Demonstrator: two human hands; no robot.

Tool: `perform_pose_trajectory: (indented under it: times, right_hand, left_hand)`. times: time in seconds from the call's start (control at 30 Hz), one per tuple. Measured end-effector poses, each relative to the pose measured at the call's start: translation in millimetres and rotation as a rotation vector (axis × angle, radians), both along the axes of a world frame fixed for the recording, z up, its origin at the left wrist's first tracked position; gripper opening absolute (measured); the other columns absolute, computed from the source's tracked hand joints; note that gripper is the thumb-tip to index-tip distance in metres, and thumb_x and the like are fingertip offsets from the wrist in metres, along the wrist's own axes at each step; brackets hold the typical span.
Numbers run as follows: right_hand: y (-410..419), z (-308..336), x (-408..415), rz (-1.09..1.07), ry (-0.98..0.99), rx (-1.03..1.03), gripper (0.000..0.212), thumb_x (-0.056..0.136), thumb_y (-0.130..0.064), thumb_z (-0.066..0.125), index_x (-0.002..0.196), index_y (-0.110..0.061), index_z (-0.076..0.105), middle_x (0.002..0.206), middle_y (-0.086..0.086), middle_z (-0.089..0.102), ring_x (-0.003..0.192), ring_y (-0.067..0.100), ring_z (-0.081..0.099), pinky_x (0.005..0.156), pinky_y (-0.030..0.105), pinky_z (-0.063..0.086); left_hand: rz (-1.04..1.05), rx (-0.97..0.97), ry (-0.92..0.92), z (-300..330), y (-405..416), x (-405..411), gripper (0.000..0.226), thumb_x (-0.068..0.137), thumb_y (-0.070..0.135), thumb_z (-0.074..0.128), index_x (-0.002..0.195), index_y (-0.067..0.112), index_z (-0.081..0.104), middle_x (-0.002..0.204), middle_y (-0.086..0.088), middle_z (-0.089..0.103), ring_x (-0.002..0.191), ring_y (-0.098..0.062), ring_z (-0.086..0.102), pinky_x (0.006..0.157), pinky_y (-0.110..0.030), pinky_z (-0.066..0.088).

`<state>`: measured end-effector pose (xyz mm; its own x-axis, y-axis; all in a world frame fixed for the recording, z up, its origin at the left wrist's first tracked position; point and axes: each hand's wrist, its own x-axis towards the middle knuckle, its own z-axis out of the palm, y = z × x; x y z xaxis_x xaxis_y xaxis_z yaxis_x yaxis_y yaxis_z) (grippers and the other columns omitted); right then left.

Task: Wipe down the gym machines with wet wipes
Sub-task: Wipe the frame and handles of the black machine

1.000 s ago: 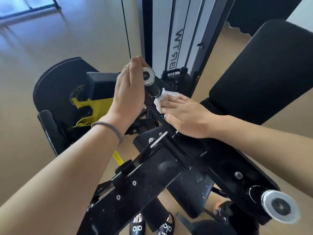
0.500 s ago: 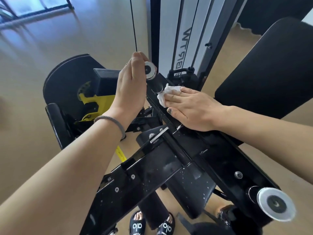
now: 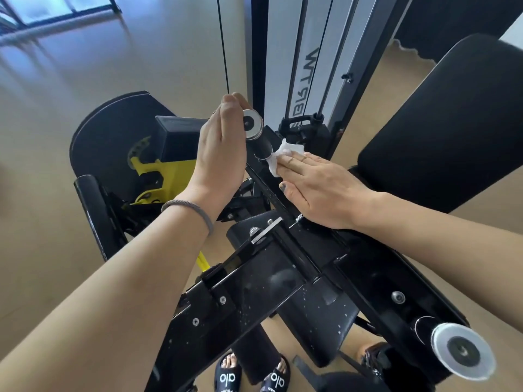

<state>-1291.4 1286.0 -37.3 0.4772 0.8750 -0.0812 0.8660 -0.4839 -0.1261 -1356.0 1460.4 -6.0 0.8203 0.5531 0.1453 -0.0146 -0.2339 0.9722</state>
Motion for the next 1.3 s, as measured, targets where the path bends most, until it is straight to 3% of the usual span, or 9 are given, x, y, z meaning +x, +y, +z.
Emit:
perform_pose_trajectory:
  times: [0.13,0.27,0.57,0.63,0.73,0.97,1.07,1.2,1.3]
  right_hand:
    - [10,1,11,-0.093,0.107,0.005,0.057,0.109,-0.036,0.023,0.161,-0.014,0.019,0.169,0.004,0.011,0.156,0.012,0.002,0.126,0.028,-0.003]
    - [24,10,29,-0.110,0.236,-0.031,0.057,0.108,-0.030,0.030,0.161,-0.018,0.014,0.170,-0.003,0.002,0.155,0.006,-0.005,0.118,0.019,-0.010]
    - [27,16,35,-0.102,0.334,0.024,0.060,0.100,-0.025,0.041,0.159,-0.020,0.028,0.169,-0.005,0.013,0.154,0.009,0.005,0.120,0.021,-0.002]
    - [10,14,24,0.007,0.284,0.037,0.058,0.098,-0.021,0.039,0.156,-0.020,0.033,0.167,-0.006,0.019,0.153,0.006,0.004,0.125,0.027,-0.003]
    - [-2,9,17,0.043,0.175,-0.014,0.063,0.101,-0.022,0.036,0.161,-0.021,0.018,0.169,-0.008,0.009,0.152,0.002,-0.011,0.119,0.018,-0.014]
    - [-15,5,7,0.159,0.032,-0.087,0.060,0.101,-0.039,0.024,0.158,-0.020,0.031,0.167,-0.004,0.020,0.156,0.009,0.002,0.124,0.025,-0.007]
    - [-23,10,7,0.220,0.016,-0.143,0.069,0.097,-0.047,0.007,0.159,-0.024,0.028,0.167,-0.008,0.018,0.155,0.007,-0.001,0.125,0.027,-0.006]
    - [-1,20,11,0.349,-0.061,-0.142,0.056,0.107,-0.039,0.014,0.149,-0.024,0.047,0.160,-0.013,0.036,0.153,0.007,0.013,0.118,0.018,-0.014]
    - [18,11,7,0.377,-0.067,-0.154,0.056,0.108,-0.038,0.012,0.152,-0.022,0.042,0.161,-0.012,0.034,0.153,0.006,0.011,0.122,0.022,-0.009]
  left_hand:
    - [-0.010,-0.003,-0.035,0,-1,0,0.052,0.096,0.043,0.020,0.097,0.008,0.059,0.093,-0.005,0.062,0.081,-0.011,0.053,0.071,-0.021,0.040]
    - [-0.009,-0.006,-0.030,-3,0,1,0.056,0.096,0.045,0.020,0.099,0.006,0.061,0.088,0.000,0.061,0.081,-0.008,0.055,0.069,-0.014,0.040]
    - [-0.016,-0.003,-0.038,-6,3,4,0.065,0.094,0.050,0.019,0.097,0.001,0.061,0.088,-0.004,0.061,0.081,-0.011,0.054,0.072,-0.024,0.043]
    - [-0.015,0.006,-0.040,-6,3,3,0.067,0.093,0.051,0.019,0.099,-0.001,0.061,0.088,-0.005,0.061,0.081,-0.010,0.053,0.071,-0.018,0.041]
    - [-0.011,0.006,-0.021,-6,1,2,0.060,0.096,0.044,0.018,0.099,0.002,0.060,0.090,-0.002,0.060,0.081,-0.009,0.052,0.069,-0.010,0.040]
    - [-0.011,-0.006,-0.003,-1,1,0,0.064,0.095,0.049,0.020,0.096,-0.002,0.058,0.095,-0.021,0.063,0.082,-0.017,0.053,0.075,-0.032,0.044]
    - [-0.007,-0.025,0.001,0,-1,-1,0.058,0.093,0.049,0.021,0.094,0.004,0.058,0.094,-0.014,0.063,0.081,-0.015,0.053,0.071,-0.030,0.042]
    - [0.007,-0.004,-0.003,3,-2,-2,0.070,0.090,0.054,0.021,0.099,-0.004,0.058,0.095,-0.021,0.061,0.080,-0.018,0.052,0.071,-0.031,0.041]
    - [0.013,-0.027,0.012,5,-2,-3,0.068,0.084,0.060,0.024,0.097,0.002,0.057,0.092,-0.018,0.060,0.081,-0.018,0.053,0.068,-0.032,0.043]
